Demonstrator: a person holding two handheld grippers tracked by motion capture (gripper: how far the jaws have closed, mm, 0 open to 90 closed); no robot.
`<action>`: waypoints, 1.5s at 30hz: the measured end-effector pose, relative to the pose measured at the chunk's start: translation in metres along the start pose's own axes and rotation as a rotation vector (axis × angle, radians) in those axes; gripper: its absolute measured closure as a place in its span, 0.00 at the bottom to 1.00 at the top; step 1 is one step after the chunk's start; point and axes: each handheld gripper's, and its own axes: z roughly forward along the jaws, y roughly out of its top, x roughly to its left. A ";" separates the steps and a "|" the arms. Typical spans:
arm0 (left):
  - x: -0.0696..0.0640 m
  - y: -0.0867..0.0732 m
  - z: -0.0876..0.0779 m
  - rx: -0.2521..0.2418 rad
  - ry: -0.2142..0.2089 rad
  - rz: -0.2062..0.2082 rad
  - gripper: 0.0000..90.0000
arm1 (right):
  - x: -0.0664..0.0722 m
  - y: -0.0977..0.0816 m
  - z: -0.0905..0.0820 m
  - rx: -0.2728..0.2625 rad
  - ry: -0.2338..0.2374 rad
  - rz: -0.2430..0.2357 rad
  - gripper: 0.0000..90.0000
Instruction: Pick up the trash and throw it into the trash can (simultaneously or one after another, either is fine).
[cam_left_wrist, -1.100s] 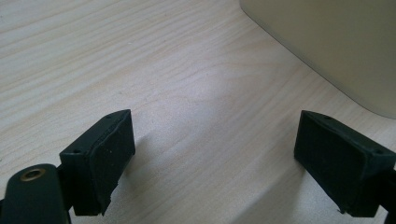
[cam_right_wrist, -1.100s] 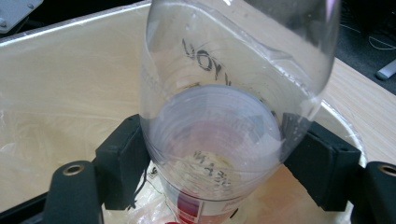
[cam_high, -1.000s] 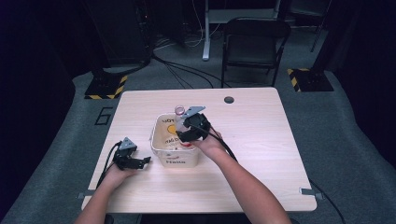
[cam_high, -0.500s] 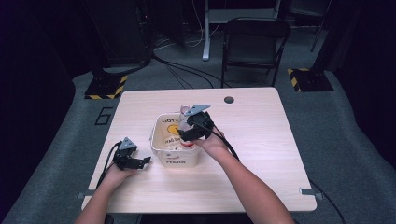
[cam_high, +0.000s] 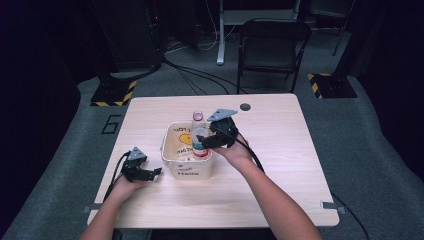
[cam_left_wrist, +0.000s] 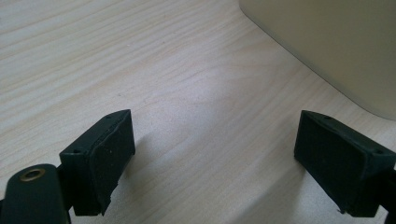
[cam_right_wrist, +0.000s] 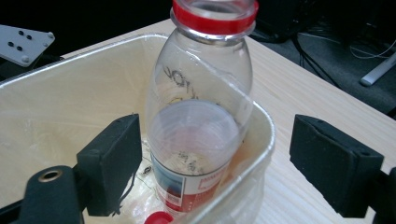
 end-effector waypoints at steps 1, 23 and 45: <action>0.000 0.000 0.001 -0.003 0.000 -0.002 0.13 | 0.000 -0.001 -0.005 -0.006 -0.006 0.008 0.18; 0.001 0.001 0.002 -0.006 0.002 -0.013 0.13 | -0.007 -0.013 -0.037 -0.011 -0.045 -0.006 0.21; 0.000 0.001 0.002 -0.010 0.008 -0.024 0.13 | -0.011 -0.070 -0.069 0.055 -0.152 -0.001 0.22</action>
